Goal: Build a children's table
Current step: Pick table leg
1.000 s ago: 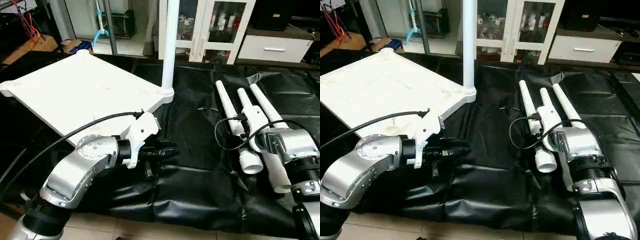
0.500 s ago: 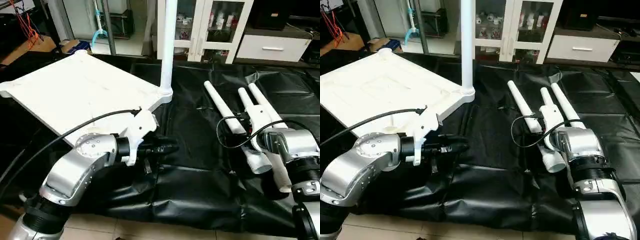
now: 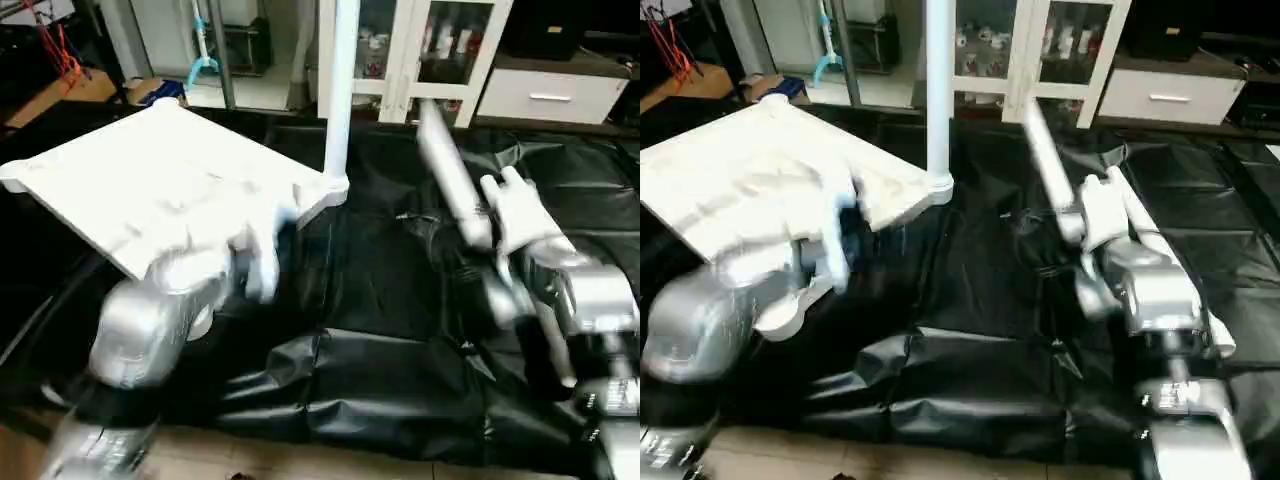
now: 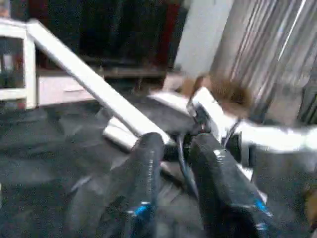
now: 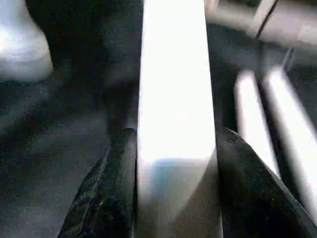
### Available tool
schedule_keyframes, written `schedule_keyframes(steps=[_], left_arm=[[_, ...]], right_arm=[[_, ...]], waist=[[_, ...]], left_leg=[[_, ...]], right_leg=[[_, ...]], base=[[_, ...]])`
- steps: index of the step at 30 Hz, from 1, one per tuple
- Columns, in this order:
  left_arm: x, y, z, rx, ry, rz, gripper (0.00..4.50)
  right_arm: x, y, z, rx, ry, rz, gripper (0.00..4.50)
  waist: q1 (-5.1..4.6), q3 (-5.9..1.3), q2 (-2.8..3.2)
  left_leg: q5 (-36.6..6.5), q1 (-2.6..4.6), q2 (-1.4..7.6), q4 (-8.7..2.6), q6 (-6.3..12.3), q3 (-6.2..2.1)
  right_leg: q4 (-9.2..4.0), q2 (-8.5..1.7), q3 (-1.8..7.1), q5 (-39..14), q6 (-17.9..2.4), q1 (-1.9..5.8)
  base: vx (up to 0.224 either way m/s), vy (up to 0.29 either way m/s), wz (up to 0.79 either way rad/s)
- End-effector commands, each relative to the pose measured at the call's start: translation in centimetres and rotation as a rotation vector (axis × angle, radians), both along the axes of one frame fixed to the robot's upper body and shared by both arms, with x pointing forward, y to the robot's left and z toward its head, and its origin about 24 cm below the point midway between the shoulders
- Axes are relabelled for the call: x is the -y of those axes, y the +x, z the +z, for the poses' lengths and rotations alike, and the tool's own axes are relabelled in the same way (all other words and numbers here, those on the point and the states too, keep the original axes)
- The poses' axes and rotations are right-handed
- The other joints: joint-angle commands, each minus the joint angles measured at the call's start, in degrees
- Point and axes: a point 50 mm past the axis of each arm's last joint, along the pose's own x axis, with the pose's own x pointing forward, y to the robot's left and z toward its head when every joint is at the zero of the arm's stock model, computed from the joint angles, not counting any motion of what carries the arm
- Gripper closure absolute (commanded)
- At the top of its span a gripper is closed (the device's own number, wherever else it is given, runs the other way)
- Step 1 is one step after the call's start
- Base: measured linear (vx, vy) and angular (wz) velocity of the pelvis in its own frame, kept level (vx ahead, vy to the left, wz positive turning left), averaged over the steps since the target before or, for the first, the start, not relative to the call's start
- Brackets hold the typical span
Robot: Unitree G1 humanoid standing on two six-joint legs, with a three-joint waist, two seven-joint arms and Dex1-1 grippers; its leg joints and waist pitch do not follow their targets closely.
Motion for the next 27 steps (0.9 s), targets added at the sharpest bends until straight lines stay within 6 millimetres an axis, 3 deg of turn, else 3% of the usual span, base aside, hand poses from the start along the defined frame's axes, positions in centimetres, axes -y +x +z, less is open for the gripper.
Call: schedule_keyframes(steps=[1,3,6,8,9,11,15,20,27], left_arm=[[-0.2,0.2,1.0,-0.057,-0.121,-0.009,2.99],[0.0,0.5,1.9,-0.076,-0.203,-0.011,2.84],[0.5,1.1,3.5,-0.105,-0.323,-0.010,2.79],[0.8,1.3,4.5,-0.115,-0.380,-0.024,2.68],[0.9,1.3,4.9,-0.113,-0.392,-0.034,2.41],[1.1,1.4,5.9,-0.120,-0.443,-0.044,2.38],[0.8,2.2,6.8,-0.149,-0.499,-0.005,1.98],[-0.4,3.6,6.8,-0.189,-0.498,0.129,1.60],[-1.5,4.4,6.2,-0.247,-0.492,0.212,1.14]], right_arm=[[-0.4,-0.9,2.3,0.145,-0.064,-0.006,2.69],[-1.1,-1.7,3.7,0.252,-0.152,0.014,2.69],[-2.5,-2.8,5.3,0.393,-0.264,0.063,2.69],[-3.5,-3.6,6.0,0.469,-0.365,0.125,2.69],[-3.9,-3.8,6.2,0.495,-0.406,0.153,2.70],[-4.8,-4.3,6.4,0.552,-0.514,0.231,2.70],[-5.5,-4.7,6.1,0.591,-0.594,0.302,2.70],[-6.5,-5.0,5.6,0.651,-0.675,0.399,2.70],[-6.7,-4.8,5.8,0.695,-0.694,0.390,2.70]], waist=[[0.23,-3.74,-0.21],[0.16,-3.67,0.03],[-0.04,-3.40,-0.18],[-0.21,-3.30,0.22],[-0.22,-3.27,-0.13],[-0.41,-3.22,0.01],[-0.62,-3.18,-0.39],[-0.53,-3.33,-0.34],[-0.31,-3.40,-0.34]], left_leg=[[-2.61,1.01,-0.27,-3.42,-0.66,0.56],[-3.36,1.06,-0.36,-3.45,-0.81,0.56],[-6.07,1.06,-0.38,-3.61,-1.58,0.54],[-7.25,1.18,-0.32,-3.57,-2.30,0.46],[-7.36,1.11,-0.39,-3.52,-2.57,0.44],[-7.80,0.96,-0.44,-3.43,-2.66,0.42],[-7.97,0.87,-0.57,-3.29,-1.36,0.51],[-6.17,0.84,-0.58,-3.13,-0.15,0.40],[-5.31,0.87,-0.48,-3.11,0.49,0.41]], right_leg=[[-3.58,-1.74,1.35,7.51,-12.92,3.65],[-3.82,-1.62,1.29,6.24,-12.26,3.46],[-4.34,-1.62,1.33,2.08,-11.01,3.46],[-4.48,-1.61,1.35,0.09,-10.14,3.42],[-4.63,-1.62,1.41,-0.45,-9.51,3.54],[-4.66,-1.67,1.48,-1.71,-8.74,3.40],[-4.79,-1.38,1.53,-1.31,-8.66,3.34],[-4.40,-1.38,1.44,2.42,-9.19,3.55],[-4.10,-1.44,1.43,4.39,-10.42,3.58]], base=[[0.000,0.000,0.00],[0.000,0.000,0.00],[0.000,0.000,0.00],[0.000,0.000,0.00],[0.000,0.000,0.00],[0.000,0.000,0.00],[0.000,0.000,0.00],[0.000,0.000,0.00],[0.000,0.000,0.00]])
